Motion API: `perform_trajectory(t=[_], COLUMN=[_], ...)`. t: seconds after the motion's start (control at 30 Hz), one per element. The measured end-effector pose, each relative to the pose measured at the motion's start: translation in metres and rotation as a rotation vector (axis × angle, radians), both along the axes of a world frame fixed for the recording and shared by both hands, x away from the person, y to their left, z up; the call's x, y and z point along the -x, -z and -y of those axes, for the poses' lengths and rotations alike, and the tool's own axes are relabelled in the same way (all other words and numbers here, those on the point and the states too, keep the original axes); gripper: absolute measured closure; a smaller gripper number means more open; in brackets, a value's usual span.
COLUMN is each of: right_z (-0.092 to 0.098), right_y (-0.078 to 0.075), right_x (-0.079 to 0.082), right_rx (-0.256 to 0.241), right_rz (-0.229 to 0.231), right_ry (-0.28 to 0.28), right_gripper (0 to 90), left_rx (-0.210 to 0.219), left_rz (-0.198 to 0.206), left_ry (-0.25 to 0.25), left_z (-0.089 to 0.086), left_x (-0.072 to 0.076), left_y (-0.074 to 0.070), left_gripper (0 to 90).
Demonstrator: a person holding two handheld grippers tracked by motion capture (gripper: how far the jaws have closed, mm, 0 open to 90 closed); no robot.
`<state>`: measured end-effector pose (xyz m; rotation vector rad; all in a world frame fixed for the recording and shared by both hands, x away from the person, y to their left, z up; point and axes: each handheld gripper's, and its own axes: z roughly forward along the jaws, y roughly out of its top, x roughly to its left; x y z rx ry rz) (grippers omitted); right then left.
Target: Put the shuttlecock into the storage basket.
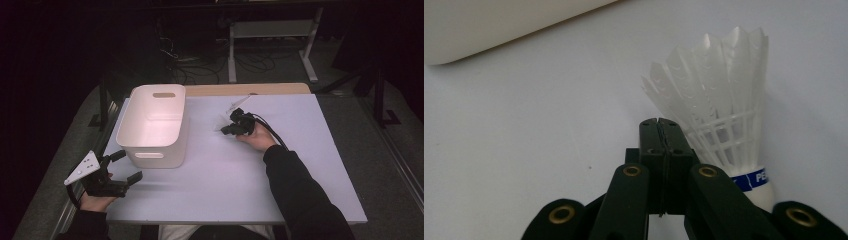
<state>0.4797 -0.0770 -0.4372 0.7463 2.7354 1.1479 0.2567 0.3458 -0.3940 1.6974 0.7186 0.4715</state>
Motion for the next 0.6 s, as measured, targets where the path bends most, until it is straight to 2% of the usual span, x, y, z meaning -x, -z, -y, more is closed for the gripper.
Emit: perform_trajectory(t=[0.13, 0.43, 0.5, 0.6], right_z=[0.003, 0.006, 0.012, 0.015], right_y=[0.001, -0.003, -0.013, -0.017], right_x=[-0.003, -0.002, -0.001, -0.001], right_rx=[-0.018, -0.019, -0.023, -0.028], right_rz=[-0.010, -0.018, -0.006, 0.001], right_ry=[0.012, 0.007, 0.002, 0.006], right_gripper=[88.8, 86.2, 79.2, 74.8], left_rx=[0.000, 0.000, 0.000, 0.000], left_rz=[-0.001, 0.000, 0.000, 0.000], left_ry=[0.000, -0.001, -0.001, -0.001], left_z=[0.000, 0.000, 0.000, 0.000], left_x=[0.000, 0.000, 0.000, 0.000], left_y=[0.000, 0.000, 0.000, 0.000], left_gripper=[0.0, 0.0, 0.0, 0.0])
